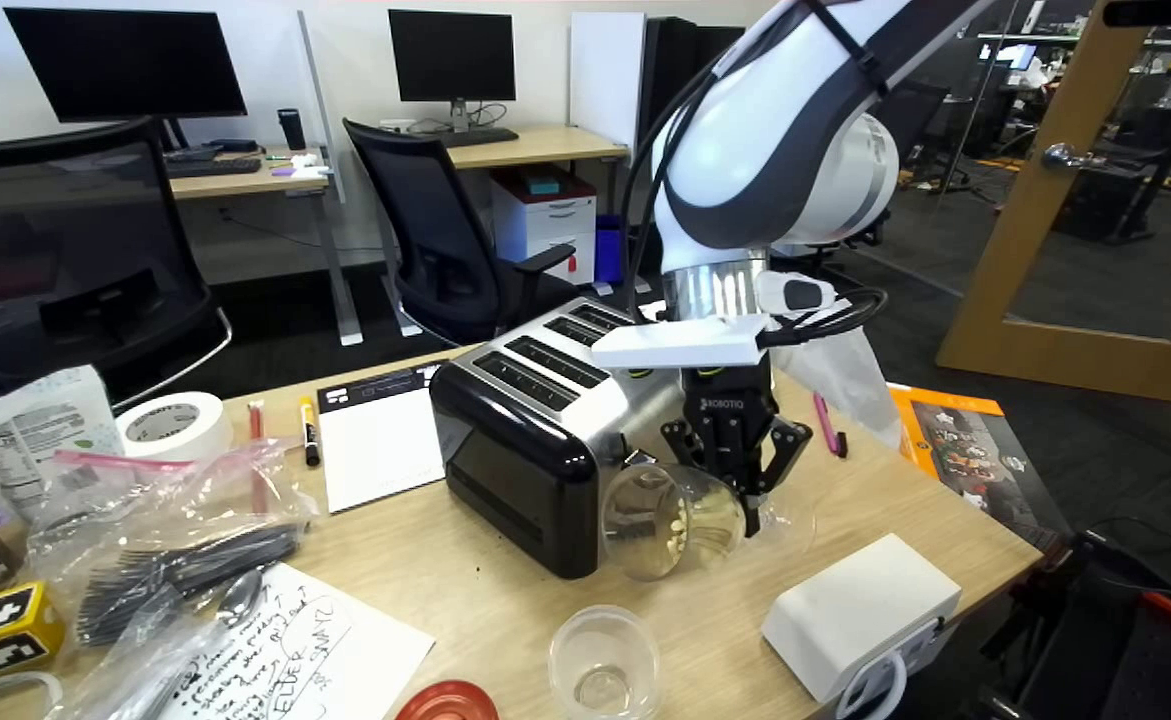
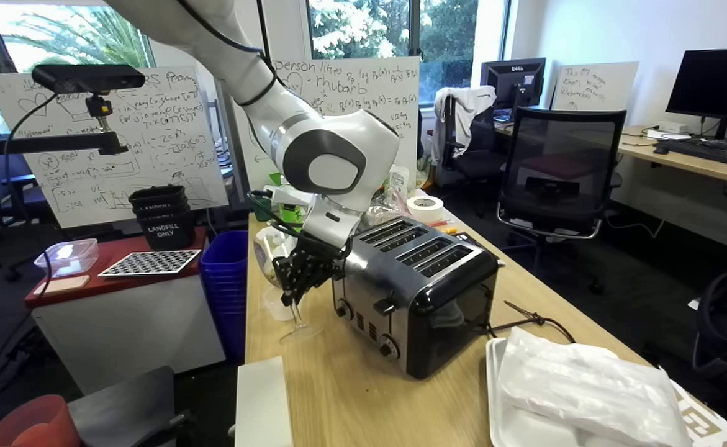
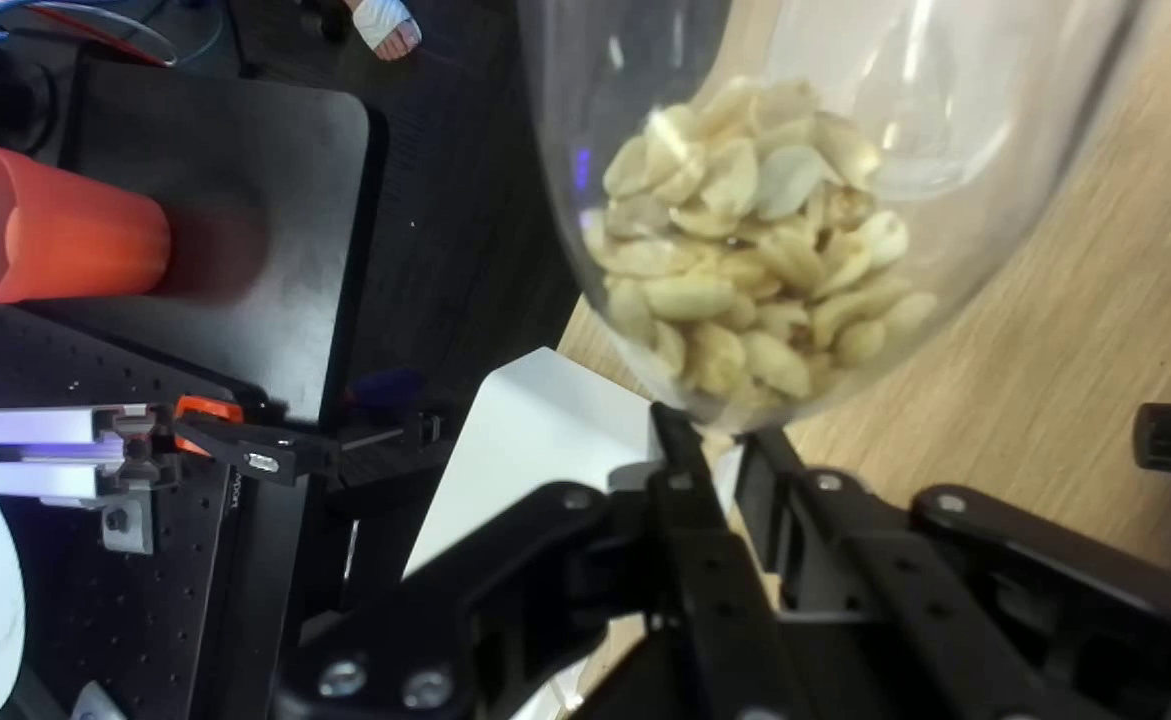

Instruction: Pick up the wine glass, pour its contents in the small plastic bowl and put the wine glass back on the table

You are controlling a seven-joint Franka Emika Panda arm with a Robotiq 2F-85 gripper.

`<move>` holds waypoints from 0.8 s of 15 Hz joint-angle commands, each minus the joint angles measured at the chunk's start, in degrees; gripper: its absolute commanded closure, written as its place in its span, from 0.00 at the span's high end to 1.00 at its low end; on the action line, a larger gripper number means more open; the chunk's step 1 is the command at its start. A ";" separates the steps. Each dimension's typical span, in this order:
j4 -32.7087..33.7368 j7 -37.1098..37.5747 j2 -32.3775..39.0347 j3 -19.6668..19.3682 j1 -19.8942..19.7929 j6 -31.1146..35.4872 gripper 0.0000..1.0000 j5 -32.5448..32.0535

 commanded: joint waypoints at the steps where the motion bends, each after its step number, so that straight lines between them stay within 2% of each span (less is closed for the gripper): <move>1: 0.08 0.13 0.04 0.44 -0.45 -0.05 0.15 -0.19; 10: 0.07 0.13 0.04 0.44 -0.45 -0.05 0.15 -0.19; 11: 0.08 0.13 0.04 0.44 -0.45 -0.05 0.04 -0.19; 12: -0.14 0.80 -0.11 0.50 -0.37 0.35 0.04 0.35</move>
